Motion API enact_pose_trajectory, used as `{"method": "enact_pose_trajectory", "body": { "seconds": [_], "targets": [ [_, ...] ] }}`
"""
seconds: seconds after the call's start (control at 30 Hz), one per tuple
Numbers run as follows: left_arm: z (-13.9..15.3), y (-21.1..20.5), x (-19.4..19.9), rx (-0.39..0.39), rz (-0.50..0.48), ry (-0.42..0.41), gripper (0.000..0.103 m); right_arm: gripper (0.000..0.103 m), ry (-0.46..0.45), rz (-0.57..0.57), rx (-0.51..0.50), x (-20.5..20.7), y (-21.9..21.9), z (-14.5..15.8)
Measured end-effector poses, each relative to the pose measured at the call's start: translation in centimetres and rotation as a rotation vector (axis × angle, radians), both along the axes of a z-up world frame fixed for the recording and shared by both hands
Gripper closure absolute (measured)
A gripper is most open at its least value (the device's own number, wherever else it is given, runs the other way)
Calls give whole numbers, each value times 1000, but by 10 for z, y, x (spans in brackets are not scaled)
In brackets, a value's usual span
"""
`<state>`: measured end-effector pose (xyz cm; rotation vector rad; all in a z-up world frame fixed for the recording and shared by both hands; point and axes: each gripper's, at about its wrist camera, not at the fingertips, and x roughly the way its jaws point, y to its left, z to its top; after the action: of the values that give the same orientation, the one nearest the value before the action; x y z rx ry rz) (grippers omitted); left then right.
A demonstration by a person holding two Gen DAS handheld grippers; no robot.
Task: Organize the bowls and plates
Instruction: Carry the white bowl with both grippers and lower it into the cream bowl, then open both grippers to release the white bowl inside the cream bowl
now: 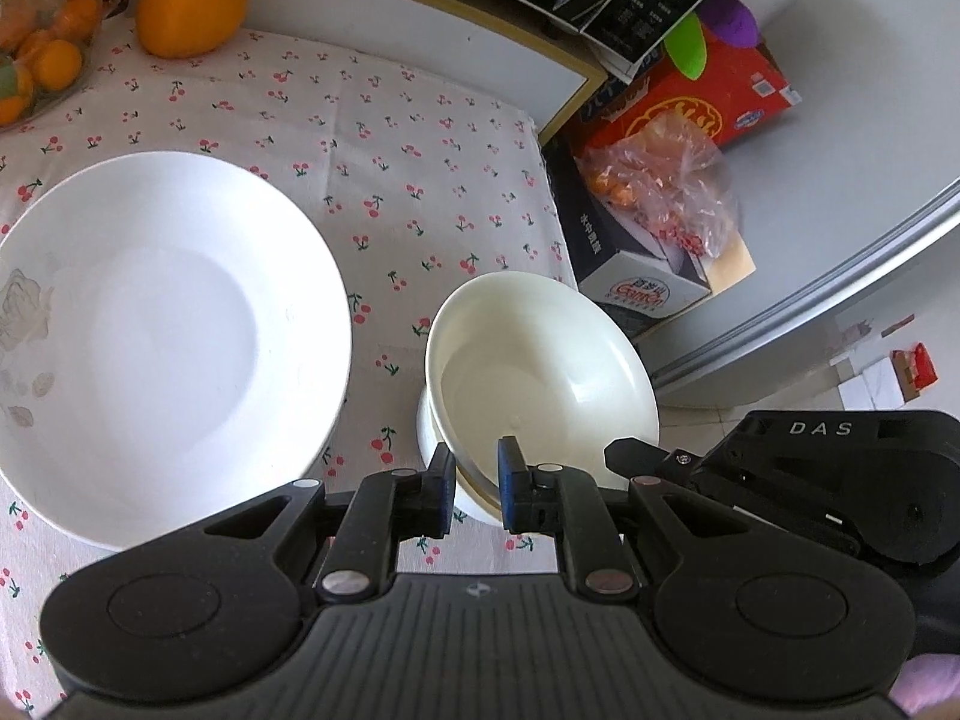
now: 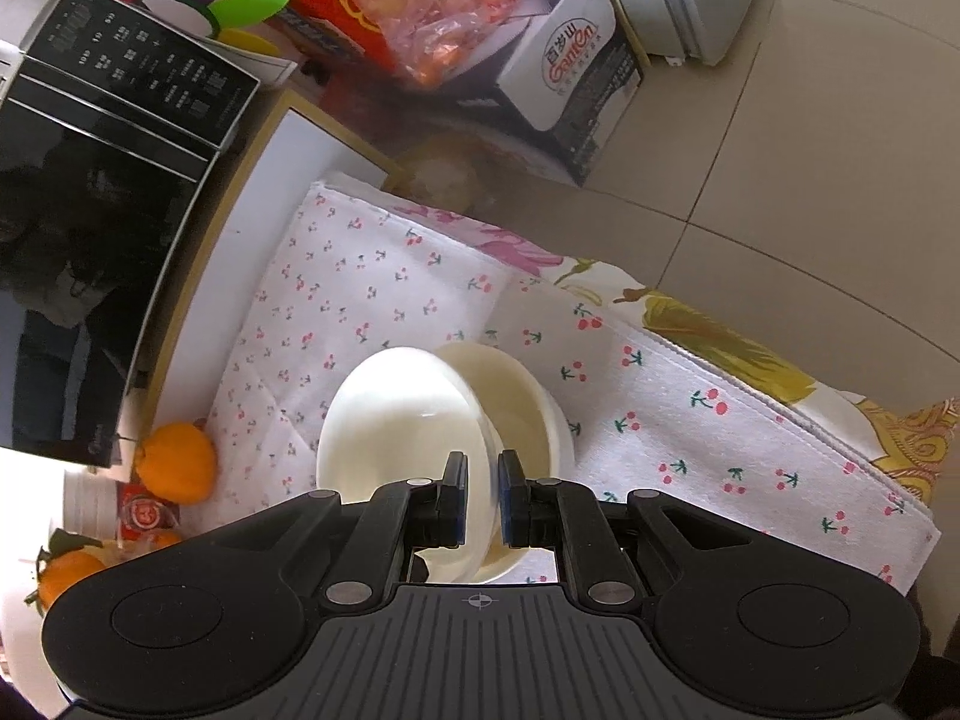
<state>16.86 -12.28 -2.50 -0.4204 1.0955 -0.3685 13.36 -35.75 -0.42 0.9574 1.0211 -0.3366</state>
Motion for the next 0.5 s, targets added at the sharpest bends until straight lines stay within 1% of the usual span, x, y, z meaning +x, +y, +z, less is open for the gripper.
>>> {"method": "enact_pose_trajectory", "body": {
  "seconds": [0.1,0.43,0.5],
  "targets": [
    [-2,-3,0,9,-9,7,88,89,11,-6,-4,0,0,-1],
    [-5,-7,1,30,-25,18,87,89,25,-5,-13,1,-1,-3],
    [-7,-8,2,37,-31,23,85,89,26,-6,-25,1,0,-2]
  ]
}}
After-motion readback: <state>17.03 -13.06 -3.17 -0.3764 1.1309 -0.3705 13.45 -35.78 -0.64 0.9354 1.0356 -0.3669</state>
